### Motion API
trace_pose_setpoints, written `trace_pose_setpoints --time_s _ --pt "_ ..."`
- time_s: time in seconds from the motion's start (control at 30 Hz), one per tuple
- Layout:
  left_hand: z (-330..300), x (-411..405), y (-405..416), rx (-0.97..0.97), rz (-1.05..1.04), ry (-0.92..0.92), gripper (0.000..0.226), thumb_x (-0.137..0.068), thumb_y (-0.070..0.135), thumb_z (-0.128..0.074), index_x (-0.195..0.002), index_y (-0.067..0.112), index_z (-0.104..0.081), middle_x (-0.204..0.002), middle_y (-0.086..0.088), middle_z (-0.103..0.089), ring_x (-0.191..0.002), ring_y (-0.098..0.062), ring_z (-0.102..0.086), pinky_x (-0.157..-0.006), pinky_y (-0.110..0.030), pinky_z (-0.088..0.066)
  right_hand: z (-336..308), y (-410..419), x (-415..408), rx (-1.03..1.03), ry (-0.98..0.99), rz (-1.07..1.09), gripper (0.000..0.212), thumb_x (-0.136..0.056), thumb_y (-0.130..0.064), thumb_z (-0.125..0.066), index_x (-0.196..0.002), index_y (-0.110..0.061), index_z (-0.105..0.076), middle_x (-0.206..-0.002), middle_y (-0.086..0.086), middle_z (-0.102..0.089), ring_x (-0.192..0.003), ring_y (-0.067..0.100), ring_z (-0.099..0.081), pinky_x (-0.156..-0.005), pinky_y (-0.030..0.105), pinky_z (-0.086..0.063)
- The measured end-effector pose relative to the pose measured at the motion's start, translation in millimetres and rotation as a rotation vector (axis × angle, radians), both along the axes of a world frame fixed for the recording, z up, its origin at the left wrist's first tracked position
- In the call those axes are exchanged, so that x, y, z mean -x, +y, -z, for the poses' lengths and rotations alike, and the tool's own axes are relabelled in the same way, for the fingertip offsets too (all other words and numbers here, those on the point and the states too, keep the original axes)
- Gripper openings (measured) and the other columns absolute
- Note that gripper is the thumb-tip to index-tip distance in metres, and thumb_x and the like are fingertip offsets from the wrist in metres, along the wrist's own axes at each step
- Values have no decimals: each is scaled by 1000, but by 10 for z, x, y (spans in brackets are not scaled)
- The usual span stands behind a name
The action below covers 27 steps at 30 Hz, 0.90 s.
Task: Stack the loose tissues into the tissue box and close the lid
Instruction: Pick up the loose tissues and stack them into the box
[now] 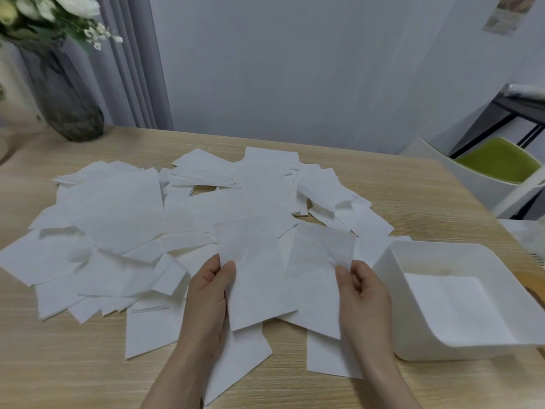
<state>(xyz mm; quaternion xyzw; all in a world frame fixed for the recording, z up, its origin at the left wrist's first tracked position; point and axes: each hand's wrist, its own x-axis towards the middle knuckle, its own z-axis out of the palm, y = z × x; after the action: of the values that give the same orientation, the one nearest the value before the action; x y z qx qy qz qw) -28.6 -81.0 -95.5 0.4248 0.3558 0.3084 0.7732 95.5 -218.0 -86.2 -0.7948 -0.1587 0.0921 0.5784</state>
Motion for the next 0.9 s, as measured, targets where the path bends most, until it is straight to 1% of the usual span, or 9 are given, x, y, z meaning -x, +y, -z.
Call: trace_pose_setpoints --time_s 0.1,0.2,0.3,0.37,0.43,0.53,0.7,0.8,0.9 --pt "-3 -3 2 18 -24 -4 26 -101 8 -46 -105 15 -70 -101 -2 -76 -93 -17 -72 -80 -35 -52 -96 -57 17 -1 -98 49 23 -99 -21 -49 -78 -15 -56 -58 0 -53 -52 9 -43 -52 26 -36" --pt "2 -7 7 39 -50 -12 25 -102 10 -45 -109 15 -68 -103 -1 -76 -94 -16 -72 -82 -35 -52 -232 -101 18 -6 -132 61 26 -99 -25 -49 -77 -12 -54 -67 15 -54 -57 15 -43 -55 32 -34" --pt "6 -21 7 25 -62 -6 25 -102 9 -44 -110 15 -67 -103 0 -76 -94 -14 -72 -83 -34 -52 -323 -106 6 -85 -48 55 23 -98 -26 -53 -81 -11 -59 -75 22 -60 -62 21 -47 -60 32 -37" --pt "19 -25 11 8 -64 10 25 -102 9 -44 -108 16 -68 -101 1 -76 -93 -13 -72 -82 -33 -52 -348 -90 -5 -129 29 30 20 -97 -25 -55 -84 -11 -62 -80 24 -62 -65 20 -50 -64 32 -39" --pt "26 -21 14 -16 -49 29 26 -102 10 -45 -105 18 -69 -98 3 -76 -90 -12 -72 -80 -32 -52 -357 -74 -19 -146 77 4 20 -97 -23 -55 -84 -9 -63 -76 23 -63 -64 18 -51 -62 29 -40" --pt "26 -14 13 -45 -6 55 26 -102 10 -45 -100 17 -70 -96 1 -76 -89 -14 -71 -83 -34 -53 -371 -27 -15 -169 166 -60 19 -96 -19 -55 -85 -8 -65 -69 5 -70 -61 13 -59 -55 22 -46" --pt "73 -18 13 -113 45 77 31 -101 9 -45 -94 16 -74 -103 -14 -74 -99 -32 -68 -94 -49 -49 -365 72 42 -112 310 -257 18 -96 -14 -55 -86 -10 -69 -79 12 -74 -69 22 -67 -69 35 -50" --pt "77 -7 12 -149 67 90 32 -101 11 -45 -94 18 -75 -103 -12 -74 -103 -37 -66 -96 -52 -48 -346 140 68 -73 294 -297 17 -96 -16 -55 -87 -11 -69 -80 11 -74 -71 24 -69 -72 38 -51" --pt "70 -7 13 -171 93 82 26 -101 16 -48 -96 17 -74 -103 -12 -74 -105 -39 -64 -96 -53 -48 -275 244 107 -35 242 -292 16 -96 -17 -56 -86 -11 -68 -76 12 -73 -70 26 -67 -68 36 -50"
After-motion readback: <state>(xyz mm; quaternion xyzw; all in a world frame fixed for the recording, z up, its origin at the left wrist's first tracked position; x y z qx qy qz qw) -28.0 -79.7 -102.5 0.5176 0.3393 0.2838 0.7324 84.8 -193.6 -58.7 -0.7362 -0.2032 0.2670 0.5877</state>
